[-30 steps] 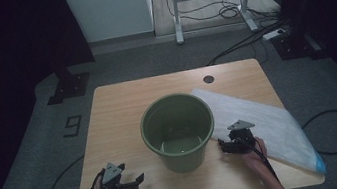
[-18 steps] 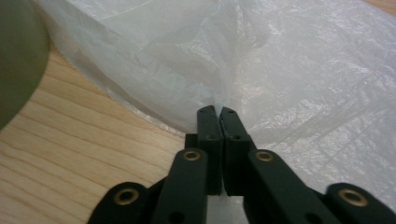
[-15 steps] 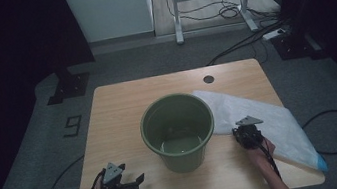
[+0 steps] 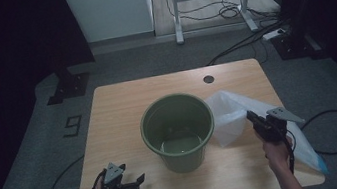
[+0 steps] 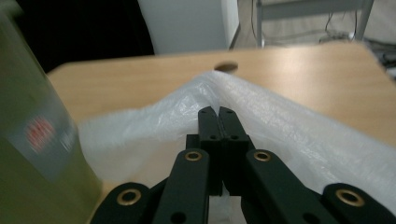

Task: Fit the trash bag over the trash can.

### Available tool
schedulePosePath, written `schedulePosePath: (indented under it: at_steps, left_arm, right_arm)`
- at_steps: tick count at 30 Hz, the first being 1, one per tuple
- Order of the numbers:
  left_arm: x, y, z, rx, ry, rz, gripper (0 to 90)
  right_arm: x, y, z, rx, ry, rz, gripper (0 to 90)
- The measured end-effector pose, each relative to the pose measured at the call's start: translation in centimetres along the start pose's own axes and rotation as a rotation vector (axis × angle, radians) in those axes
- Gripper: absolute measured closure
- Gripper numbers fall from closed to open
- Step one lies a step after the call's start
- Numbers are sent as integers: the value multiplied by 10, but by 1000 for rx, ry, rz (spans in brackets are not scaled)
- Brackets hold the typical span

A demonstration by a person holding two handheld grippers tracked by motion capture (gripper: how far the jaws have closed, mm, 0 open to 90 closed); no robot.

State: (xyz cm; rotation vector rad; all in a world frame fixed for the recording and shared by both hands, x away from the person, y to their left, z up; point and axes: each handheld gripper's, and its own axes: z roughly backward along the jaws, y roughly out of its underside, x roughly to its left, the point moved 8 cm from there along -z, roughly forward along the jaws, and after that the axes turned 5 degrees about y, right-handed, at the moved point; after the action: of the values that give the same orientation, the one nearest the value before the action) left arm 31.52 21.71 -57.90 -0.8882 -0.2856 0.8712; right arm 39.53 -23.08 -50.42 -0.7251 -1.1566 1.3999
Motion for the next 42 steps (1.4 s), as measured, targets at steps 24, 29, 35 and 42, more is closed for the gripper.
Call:
schedulePosePath:
  at_steps: [24,29,35,42]
  left_arm:
    - [3,0,3,-12,5,16,136]
    - [3,0,2,-10,6,15,136]
    - [3,1,2,-10,8,19,136]
    - [4,2,3,-8,9,22,136]
  right_arm:
    - [49,-158,76,-303,-90,45,891]
    - [66,-184,91,-345,-115,77,891]
    - [88,-201,102,-376,-157,109,891]
    - [111,-212,111,-399,-197,145,891]
